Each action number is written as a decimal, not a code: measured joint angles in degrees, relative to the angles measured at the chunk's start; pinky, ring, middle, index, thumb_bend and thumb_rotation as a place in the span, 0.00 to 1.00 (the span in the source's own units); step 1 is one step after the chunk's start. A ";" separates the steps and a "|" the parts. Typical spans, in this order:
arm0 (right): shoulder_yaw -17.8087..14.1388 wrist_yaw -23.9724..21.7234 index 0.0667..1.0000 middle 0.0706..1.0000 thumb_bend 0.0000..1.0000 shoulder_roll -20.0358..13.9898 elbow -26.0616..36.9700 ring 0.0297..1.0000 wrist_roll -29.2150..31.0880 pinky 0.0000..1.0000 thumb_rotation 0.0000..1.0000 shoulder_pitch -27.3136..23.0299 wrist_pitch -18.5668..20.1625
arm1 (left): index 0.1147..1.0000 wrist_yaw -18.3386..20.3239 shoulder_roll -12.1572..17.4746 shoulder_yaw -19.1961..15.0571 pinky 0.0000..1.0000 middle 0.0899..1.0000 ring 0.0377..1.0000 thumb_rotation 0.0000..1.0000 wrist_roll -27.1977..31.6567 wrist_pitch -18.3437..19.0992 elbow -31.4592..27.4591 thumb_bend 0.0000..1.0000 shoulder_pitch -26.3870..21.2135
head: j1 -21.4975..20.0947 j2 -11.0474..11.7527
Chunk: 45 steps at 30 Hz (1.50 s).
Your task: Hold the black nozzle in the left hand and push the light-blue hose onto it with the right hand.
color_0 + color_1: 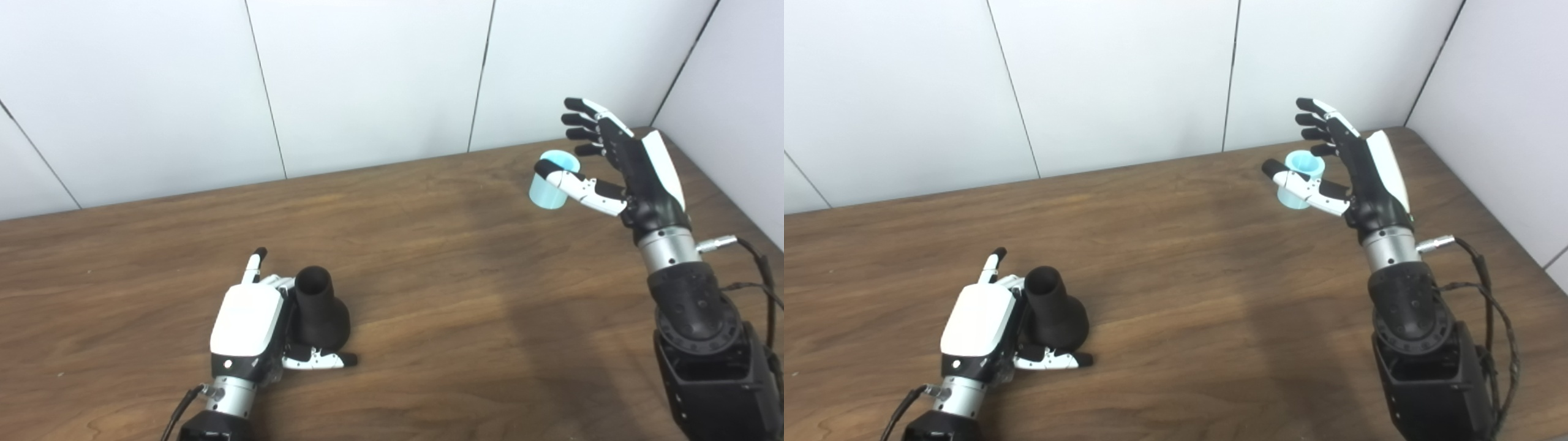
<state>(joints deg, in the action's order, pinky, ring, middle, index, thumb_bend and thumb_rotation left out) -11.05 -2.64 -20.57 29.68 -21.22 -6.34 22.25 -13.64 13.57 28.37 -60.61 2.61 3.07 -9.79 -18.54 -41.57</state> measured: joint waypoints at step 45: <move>21.17 -9.16 0.76 0.79 0.86 -19.54 -48.06 0.85 -22.01 0.75 0.13 -23.35 -8.50 | 0.43 0.17 0.21 -0.69 1.00 0.42 0.57 0.00 0.27 -0.67 -0.04 0.53 0.37 | -4.05 -0.97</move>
<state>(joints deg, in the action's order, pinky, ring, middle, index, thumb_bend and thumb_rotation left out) 10.13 -11.80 -40.11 -18.38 -43.23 -29.69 13.75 -13.47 13.78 27.68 -60.34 1.94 3.03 -9.42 -22.59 -42.54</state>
